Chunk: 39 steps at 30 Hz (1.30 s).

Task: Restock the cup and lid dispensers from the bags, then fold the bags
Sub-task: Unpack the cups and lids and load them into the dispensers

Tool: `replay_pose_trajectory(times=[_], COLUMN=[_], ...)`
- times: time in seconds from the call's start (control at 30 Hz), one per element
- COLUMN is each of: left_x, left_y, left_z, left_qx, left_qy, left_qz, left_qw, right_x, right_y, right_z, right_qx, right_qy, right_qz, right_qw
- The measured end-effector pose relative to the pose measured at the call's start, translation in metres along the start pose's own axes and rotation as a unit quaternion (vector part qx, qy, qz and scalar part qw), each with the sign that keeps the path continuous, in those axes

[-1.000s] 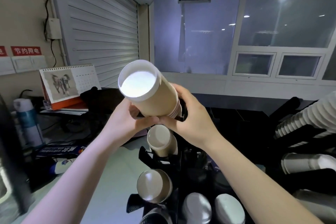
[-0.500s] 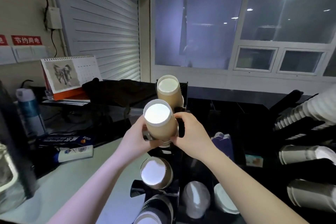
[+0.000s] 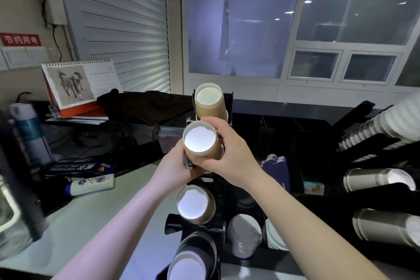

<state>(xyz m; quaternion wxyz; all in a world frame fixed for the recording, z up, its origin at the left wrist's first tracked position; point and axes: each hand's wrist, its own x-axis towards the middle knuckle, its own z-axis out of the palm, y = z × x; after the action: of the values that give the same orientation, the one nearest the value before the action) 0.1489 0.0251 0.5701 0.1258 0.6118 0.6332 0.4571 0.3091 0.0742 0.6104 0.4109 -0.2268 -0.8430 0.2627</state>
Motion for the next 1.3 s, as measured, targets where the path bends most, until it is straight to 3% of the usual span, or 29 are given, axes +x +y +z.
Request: replay_pose_trajectory(times=[0.27, 0.53, 0.7, 0.9, 1.1, 1.3], left_x=[0.003, 0.005, 0.003, 0.001, 0.000, 0.004], left_y=[-0.009, -0.018, -0.019, -0.013, 0.006, 0.039], left_z=[0.003, 0.012, 0.012, 0.006, -0.005, -0.030], left_qx=[-0.040, -0.014, 0.056, 0.085, -0.053, -0.104], left_qy=[0.005, 0.035, 0.069, 0.049, -0.006, 0.027], left_qz=[-0.018, -0.024, -0.027, -0.005, 0.075, 0.130], left_qw=[0.999, 0.999, 0.996, 0.995, 0.996, 0.986], right_x=[0.006, 0.008, 0.006, 0.007, 0.002, 0.008], right_y=[0.011, 0.032, 0.033, 0.028, 0.012, -0.030], right_z=[0.004, 0.006, 0.012, 0.010, -0.003, -0.030], right_qx=[-0.053, -0.097, -0.115, -0.077, -0.077, -0.010], right_qy=[-0.023, -0.048, -0.024, -0.010, -0.015, 0.044], right_qz=[0.046, 0.117, 0.096, 0.090, 0.066, -0.010], right_qw=[0.997, 0.987, 0.988, 0.993, 0.995, 0.999])
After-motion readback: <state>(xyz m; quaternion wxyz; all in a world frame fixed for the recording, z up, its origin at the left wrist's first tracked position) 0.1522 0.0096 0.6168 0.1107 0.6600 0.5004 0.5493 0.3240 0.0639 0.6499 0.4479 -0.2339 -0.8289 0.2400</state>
